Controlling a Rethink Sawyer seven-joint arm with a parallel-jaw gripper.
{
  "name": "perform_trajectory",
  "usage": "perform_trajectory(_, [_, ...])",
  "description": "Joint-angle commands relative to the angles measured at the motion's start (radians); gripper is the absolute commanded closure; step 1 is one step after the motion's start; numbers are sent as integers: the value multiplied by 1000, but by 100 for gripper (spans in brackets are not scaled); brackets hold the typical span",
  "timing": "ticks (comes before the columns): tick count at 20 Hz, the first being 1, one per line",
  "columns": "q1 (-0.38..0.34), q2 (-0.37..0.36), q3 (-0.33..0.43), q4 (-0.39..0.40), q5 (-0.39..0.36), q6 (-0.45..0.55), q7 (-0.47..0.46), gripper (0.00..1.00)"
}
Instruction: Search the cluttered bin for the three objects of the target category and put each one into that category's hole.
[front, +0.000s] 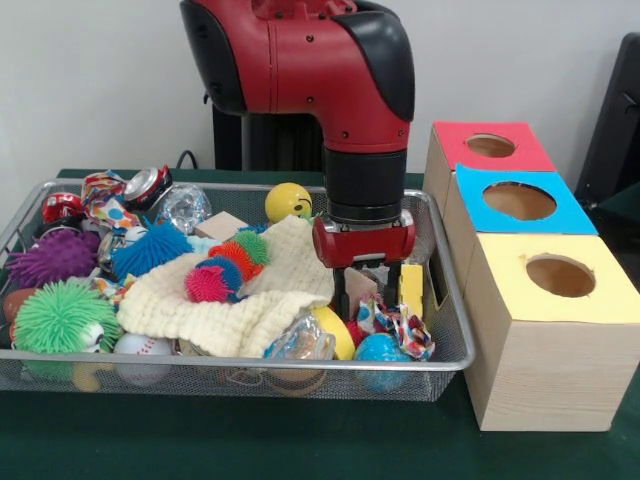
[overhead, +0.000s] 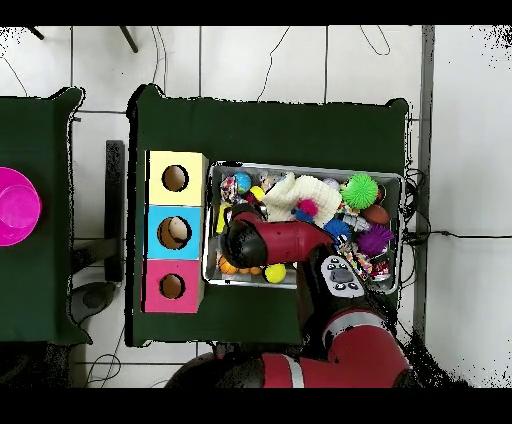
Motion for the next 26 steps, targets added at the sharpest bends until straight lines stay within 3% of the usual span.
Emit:
perform_trajectory(1, [-34, 31, 99, 40, -4, -30, 138, 0])
perform_trajectory(2, [-36, 31, 102, 42, -2, -28, 140, 100])
perform_trajectory(14, [-51, 29, 126, 36, 9, 2, 134, 100])
perform_trajectory(19, [-51, -87, 145, 87, 55, 117, 131, 100])
perform_trajectory(26, [-46, -183, 159, 104, 105, 230, 113, 100])
